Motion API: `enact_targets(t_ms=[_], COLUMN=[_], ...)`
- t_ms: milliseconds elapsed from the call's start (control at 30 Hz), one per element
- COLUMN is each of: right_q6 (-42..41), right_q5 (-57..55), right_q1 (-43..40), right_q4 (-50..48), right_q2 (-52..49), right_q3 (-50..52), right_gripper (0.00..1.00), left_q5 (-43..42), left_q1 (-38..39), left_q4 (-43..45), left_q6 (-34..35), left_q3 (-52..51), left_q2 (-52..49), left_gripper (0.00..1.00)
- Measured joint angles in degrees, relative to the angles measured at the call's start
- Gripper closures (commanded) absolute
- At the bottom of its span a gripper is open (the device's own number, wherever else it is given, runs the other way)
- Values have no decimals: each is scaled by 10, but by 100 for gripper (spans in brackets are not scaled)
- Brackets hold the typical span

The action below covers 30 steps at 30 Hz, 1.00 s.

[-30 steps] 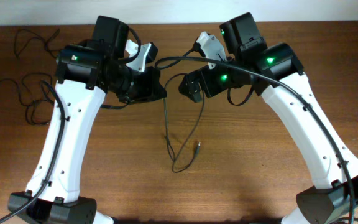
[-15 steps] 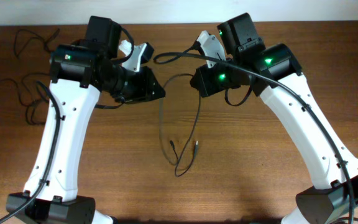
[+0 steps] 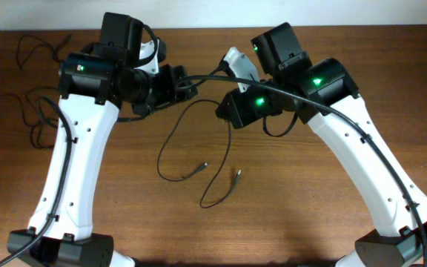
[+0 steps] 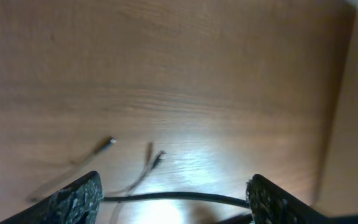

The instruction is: Untangle cables

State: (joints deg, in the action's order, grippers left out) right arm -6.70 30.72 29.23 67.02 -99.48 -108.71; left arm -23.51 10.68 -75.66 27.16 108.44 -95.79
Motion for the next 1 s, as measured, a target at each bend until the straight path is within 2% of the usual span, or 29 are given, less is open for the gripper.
enact_targets(t_ms=[33, 67, 100, 133, 167, 233, 267, 300, 367, 500, 600, 633, 700, 733, 1000], right_q6=[-13, -20, -22, -23, -31, -57, -78, -104, -143, -188, -201, -203, -203, -204, -204], right_q5=[-9, -15, -17, -21, -25, -42, -54, -67, -82, -95, -98, -98, -99, -99, -99], right_q1=[0, 0, 0, 0, 0, 0, 0, 0, 2, 27, 45, 48, 54, 58, 64], right_q4=[-1, -1, 0, -1, -3, -12, -18, -27, -35, -57, -76, -76, -76, -76, -99], right_q2=[0, 0, 0, 0, 0, 0, 0, 0, 0, 0, 0, 0, 0, 0, 0], right_q3=[0, 0, 0, 0, 0, 0, 0, 0, 0, 0, 0, 0, 0, 0, 0], right_gripper=[96, 96, 96, 96, 96, 96, 96, 96, 96, 96, 96, 96, 96, 96, 96], left_q5=[0, 0, 4, 11, 15, -5, -21, -47, -81, -111, -132, -134, -139, -139, -134], left_q1=[0, 0, 0, 0, 0, 0, 0, 0, 0, 0, 0, 0, 0, 0, 0], left_q4=[1, 12, 24, 29, 28, 21, 19, 20, 20, 20, 20, 21, 31, 32, 44], left_q6=[43, 91, 116, 130, 144, 165, 170, 174, 199, 343, 407, 419, 444, 450, 477], left_q3=[0, 0, 0, 0, 0, 0, 0, 0, 0, 0, 0, 0, 0, 0, 0], left_q2=[0, 0, 0, 0, 0, 0, 0, 0, 0, 0, 0, 0, 0, 0, 0], left_gripper=[29, 37, 37, 33, 23, 11, 11, 13, 24, 24, 26, 30, 44, 54, 53])
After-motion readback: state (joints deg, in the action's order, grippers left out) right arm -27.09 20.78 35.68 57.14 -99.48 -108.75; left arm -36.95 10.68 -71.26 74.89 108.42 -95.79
